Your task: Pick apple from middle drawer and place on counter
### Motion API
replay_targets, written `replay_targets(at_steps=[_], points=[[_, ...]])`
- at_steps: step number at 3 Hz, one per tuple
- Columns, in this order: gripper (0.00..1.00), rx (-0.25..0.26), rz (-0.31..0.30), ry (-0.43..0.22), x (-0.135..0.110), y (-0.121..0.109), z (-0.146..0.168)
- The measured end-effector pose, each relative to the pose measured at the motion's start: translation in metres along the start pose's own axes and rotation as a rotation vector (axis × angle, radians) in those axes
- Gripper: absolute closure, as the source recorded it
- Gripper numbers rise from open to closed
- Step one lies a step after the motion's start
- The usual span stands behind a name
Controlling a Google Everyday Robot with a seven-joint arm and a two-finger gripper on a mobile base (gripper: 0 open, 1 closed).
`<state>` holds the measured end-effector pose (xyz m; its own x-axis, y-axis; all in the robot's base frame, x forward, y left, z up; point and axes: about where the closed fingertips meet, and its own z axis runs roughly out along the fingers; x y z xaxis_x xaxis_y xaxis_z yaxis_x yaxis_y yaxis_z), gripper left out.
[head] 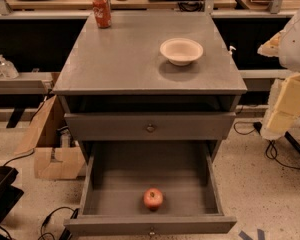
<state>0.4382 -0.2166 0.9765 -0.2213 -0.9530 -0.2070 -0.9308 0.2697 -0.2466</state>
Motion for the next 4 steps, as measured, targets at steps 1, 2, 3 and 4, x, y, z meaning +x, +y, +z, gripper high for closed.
replay_targets(at_steps=[1, 2, 3, 4], points=[[0.0, 0.0, 0.0, 0.0, 0.0, 0.0, 0.0], [0.0, 0.031, -0.003, -0.036, -0.003, -0.002, 0.007], [0.0, -0.006, -0.032, -0.183, -0.01, 0.028, 0.082], [0.0, -0.037, -0.073, -0.288, -0.023, 0.05, 0.152]])
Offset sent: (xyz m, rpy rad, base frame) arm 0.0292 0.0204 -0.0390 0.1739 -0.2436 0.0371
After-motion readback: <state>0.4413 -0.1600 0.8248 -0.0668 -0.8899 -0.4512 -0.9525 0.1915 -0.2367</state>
